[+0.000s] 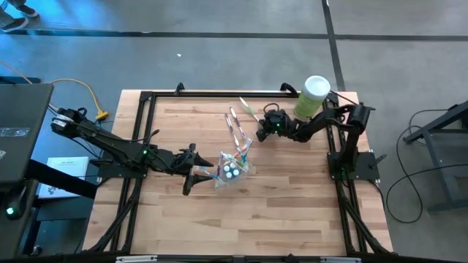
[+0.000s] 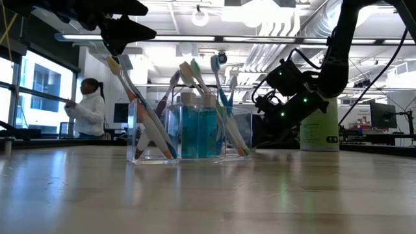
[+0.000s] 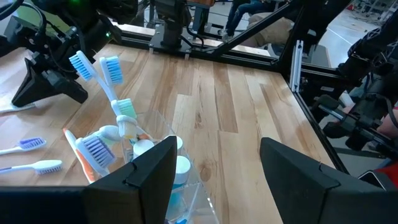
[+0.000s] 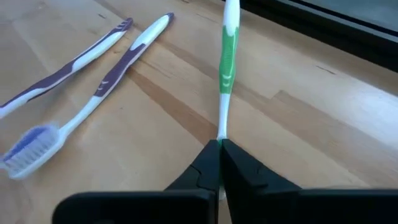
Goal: Pick & Place toothbrushing station
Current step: Put the green toothbrush into the transparent organizer
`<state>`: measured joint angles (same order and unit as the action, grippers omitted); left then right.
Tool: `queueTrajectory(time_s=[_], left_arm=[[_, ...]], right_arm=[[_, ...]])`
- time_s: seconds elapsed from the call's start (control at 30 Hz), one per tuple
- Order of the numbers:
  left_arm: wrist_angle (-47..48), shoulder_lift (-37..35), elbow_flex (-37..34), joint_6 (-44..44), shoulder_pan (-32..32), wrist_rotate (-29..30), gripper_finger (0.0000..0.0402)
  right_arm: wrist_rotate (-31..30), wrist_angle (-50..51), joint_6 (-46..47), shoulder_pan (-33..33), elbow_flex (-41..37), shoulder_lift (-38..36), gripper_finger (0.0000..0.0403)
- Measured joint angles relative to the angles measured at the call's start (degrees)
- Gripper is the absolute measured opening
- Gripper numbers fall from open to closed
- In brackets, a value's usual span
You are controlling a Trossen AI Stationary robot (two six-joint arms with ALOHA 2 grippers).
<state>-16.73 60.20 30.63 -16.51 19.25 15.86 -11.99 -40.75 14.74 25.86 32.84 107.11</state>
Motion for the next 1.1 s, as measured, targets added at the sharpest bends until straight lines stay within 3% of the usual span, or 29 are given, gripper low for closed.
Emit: queueTrajectory(time_s=[0.27,0.6,0.87,1.1], left_arm=[[0.0,0.0,0.0,0.0,0.0,0.0,0.0226],[0.0,0.0,0.0,0.0,0.0,0.0,0.0226],[0.0,0.0,0.0,0.0,0.0,-0.1,0.0226],[0.0,0.0,0.0,-0.6,0.0,-4.2,0.0226]], right_arm=[[-1.4,2.4,-2.3,-3.7,-0.1,-1.7,0.0004],[-18.7,12.8,-9.0,-11.2,-0.1,-13.1,0.0003],[-31.2,14.8,-16.4,-20.9,-0.1,-22.4,0.0003],[-40.6,14.8,-23.8,-30.8,-0.1,-30.9,0.0003]])
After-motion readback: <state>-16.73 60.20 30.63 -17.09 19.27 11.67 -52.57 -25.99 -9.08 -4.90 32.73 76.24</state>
